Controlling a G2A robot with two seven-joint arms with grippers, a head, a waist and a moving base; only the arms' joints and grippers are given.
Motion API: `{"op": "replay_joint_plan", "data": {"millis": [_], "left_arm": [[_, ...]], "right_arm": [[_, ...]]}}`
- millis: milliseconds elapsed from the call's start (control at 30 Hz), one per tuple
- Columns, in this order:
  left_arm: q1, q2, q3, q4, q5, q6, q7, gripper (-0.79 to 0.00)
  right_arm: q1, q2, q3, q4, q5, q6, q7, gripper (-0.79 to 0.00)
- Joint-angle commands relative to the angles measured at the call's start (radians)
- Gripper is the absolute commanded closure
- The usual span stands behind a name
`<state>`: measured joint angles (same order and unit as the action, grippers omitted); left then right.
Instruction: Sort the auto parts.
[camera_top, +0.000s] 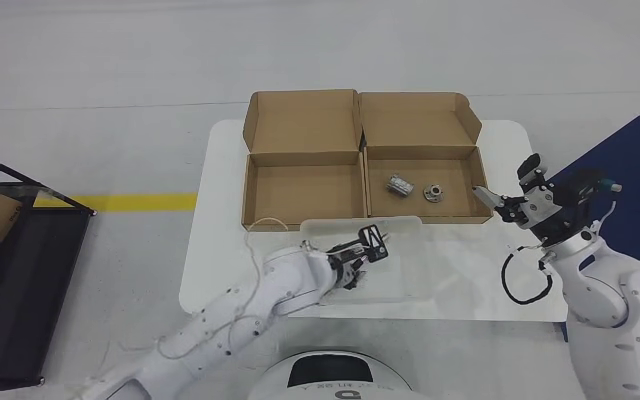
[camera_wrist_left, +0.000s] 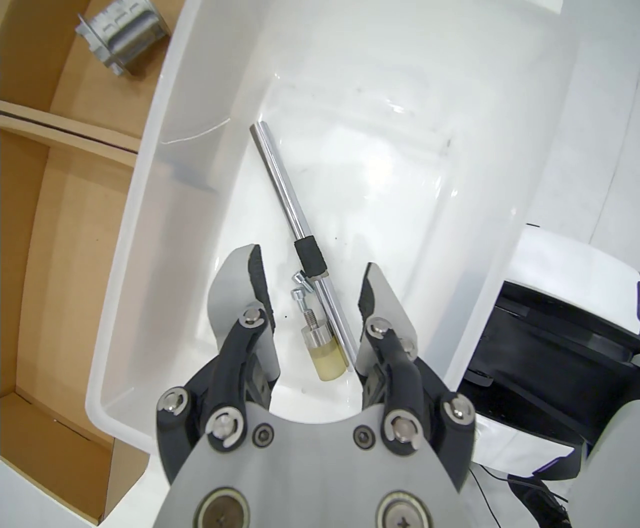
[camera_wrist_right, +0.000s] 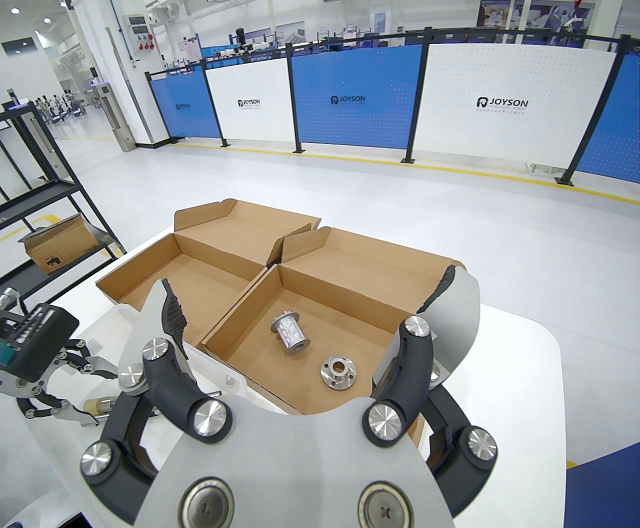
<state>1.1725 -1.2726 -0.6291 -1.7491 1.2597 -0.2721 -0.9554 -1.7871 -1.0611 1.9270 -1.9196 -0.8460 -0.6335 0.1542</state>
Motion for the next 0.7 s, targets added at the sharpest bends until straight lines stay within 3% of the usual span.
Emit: {"op": "replay_joint_plan", "data": {"millis": [0,267,667], "left_arm": [[-0.024,-0.013,0.021,0.04,-0.018,0.011,-0.017,-0.314],[-0.093,-0.062,0.091,0.184,-0.061,0.042,-0.033,-0.317],[-0.14,-0.108,0.133,0.291,-0.085,0.062,-0.013,-0.262]], "right_arm": [[0.0,0.0,0.0,0.0,0.0,0.0,0.0,-0.785],[0.0,0.0,0.0,0.0,0.0,0.0,0.0,-0.785],[0.0,0.0,0.0,0.0,0.0,0.0,0.0,-0.785]]}}
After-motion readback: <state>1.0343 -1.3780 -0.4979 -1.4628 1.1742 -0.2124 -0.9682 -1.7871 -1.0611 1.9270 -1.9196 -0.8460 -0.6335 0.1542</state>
